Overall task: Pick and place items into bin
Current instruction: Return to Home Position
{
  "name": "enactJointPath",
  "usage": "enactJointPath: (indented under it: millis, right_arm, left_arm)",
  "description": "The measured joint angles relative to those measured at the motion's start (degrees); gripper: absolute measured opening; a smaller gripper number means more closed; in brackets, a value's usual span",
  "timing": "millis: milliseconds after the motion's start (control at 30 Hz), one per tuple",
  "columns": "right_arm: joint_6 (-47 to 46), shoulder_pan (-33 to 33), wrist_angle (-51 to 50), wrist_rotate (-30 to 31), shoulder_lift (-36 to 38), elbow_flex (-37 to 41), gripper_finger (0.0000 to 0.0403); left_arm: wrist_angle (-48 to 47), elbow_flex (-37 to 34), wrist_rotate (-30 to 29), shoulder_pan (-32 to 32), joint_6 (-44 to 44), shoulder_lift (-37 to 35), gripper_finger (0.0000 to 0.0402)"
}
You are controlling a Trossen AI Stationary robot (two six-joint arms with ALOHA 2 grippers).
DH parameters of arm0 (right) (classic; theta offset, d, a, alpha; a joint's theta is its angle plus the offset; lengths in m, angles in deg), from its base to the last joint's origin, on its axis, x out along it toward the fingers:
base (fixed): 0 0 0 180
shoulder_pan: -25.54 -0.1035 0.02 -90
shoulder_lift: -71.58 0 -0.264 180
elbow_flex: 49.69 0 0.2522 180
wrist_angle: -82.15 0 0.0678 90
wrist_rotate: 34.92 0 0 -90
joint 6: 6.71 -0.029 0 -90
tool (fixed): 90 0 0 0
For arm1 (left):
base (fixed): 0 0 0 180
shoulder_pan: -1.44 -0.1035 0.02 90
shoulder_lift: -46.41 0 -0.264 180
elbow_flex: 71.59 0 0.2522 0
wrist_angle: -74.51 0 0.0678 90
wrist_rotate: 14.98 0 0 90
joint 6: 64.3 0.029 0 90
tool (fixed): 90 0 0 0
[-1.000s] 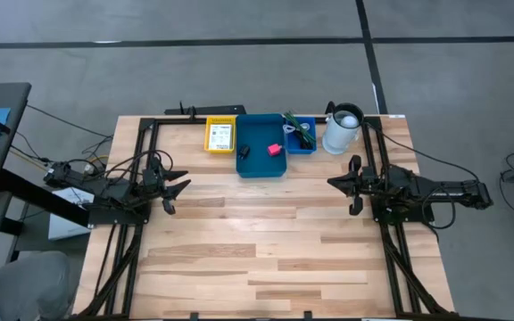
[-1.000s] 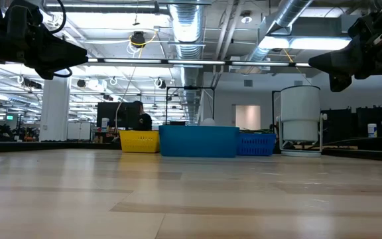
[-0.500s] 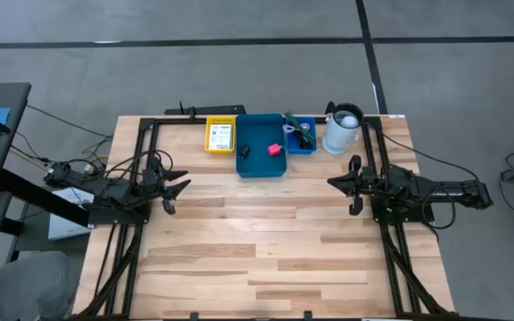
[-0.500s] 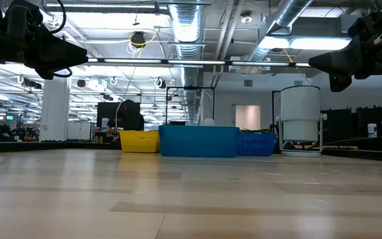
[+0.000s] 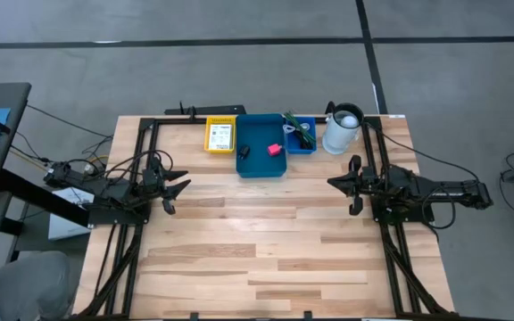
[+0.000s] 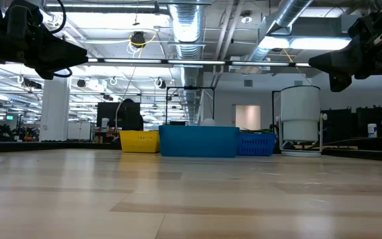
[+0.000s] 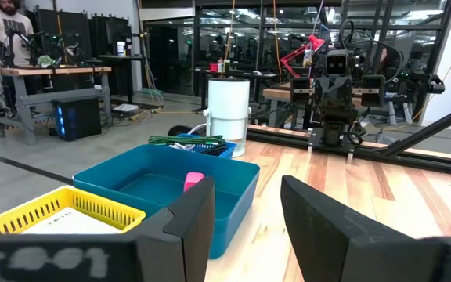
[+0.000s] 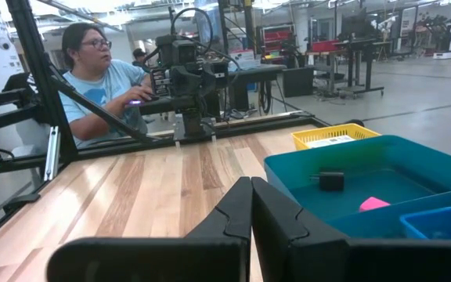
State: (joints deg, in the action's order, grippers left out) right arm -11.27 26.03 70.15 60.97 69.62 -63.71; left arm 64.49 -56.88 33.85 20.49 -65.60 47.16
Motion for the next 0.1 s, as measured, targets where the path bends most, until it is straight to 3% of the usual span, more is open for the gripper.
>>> enactJointPath:
  millis: [100]
  right_arm:
    - [-0.01, 0.00, 0.02, 0.01, 0.00, 0.00, 0.0000]
  left_arm:
    - [0.01, 0.00, 0.00, 0.00, 0.00, 0.00, 0.0139]
